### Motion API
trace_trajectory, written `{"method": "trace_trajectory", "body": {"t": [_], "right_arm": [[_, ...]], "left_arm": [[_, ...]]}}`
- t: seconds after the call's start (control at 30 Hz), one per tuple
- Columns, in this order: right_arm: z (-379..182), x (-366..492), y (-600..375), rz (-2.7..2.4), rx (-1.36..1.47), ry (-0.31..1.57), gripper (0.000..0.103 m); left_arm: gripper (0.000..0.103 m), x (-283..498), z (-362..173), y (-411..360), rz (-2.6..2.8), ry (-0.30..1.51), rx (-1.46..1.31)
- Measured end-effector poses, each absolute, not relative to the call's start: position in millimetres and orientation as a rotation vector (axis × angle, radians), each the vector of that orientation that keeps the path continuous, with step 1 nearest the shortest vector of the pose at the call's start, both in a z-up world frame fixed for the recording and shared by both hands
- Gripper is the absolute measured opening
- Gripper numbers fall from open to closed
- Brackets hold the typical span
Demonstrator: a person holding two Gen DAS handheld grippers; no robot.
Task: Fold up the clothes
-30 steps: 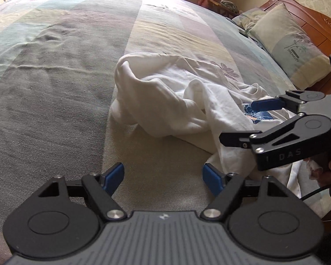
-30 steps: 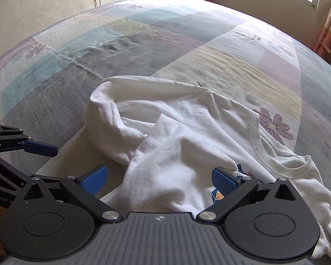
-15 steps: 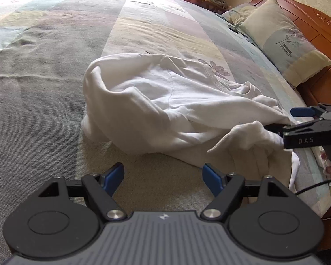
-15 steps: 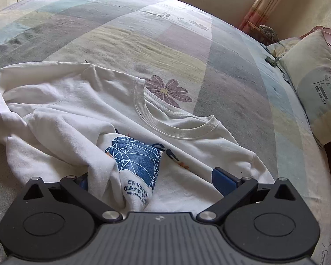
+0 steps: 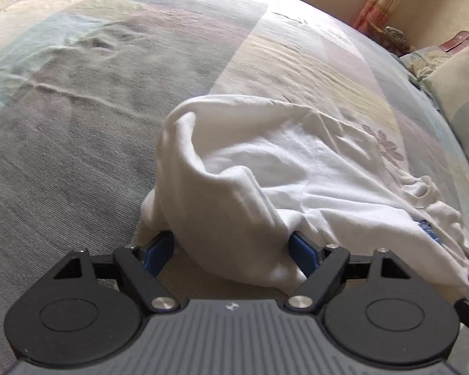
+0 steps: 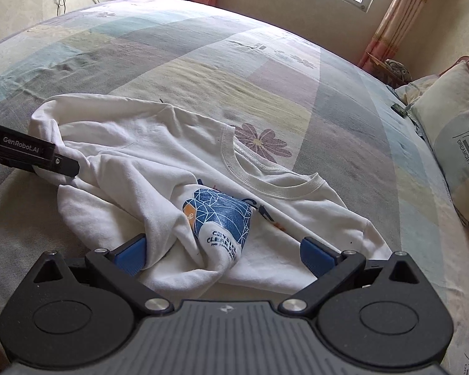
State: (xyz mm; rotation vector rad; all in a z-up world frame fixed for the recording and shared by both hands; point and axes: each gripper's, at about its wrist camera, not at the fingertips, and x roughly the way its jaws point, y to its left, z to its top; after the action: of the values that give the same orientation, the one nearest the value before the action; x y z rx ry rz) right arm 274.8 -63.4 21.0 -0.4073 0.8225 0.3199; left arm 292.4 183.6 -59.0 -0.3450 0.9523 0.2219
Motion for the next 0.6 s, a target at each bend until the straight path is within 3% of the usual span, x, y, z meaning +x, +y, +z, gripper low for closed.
{"method": "trace_trajectory", "body": {"t": [0.2, 0.4, 0.6], "right_arm": [[24.7, 263.9, -76.1, 0.367, -0.423, 0.777, 0.103], [22.3, 265.7, -106.7, 0.34, -0.387, 0.773, 0.103], [25.6, 261.0, -124.7, 0.358, -0.36, 0.757, 0.103]], "left_arm": [[0.083, 278.8, -54.0, 182.4, 0.353, 0.965, -0.15], [0.083, 272.3, -28.3, 230.9, 0.498, 0.964, -0.047], [0.081, 279.5, 2.0, 218.1, 0.434, 0.893, -0.113]]}}
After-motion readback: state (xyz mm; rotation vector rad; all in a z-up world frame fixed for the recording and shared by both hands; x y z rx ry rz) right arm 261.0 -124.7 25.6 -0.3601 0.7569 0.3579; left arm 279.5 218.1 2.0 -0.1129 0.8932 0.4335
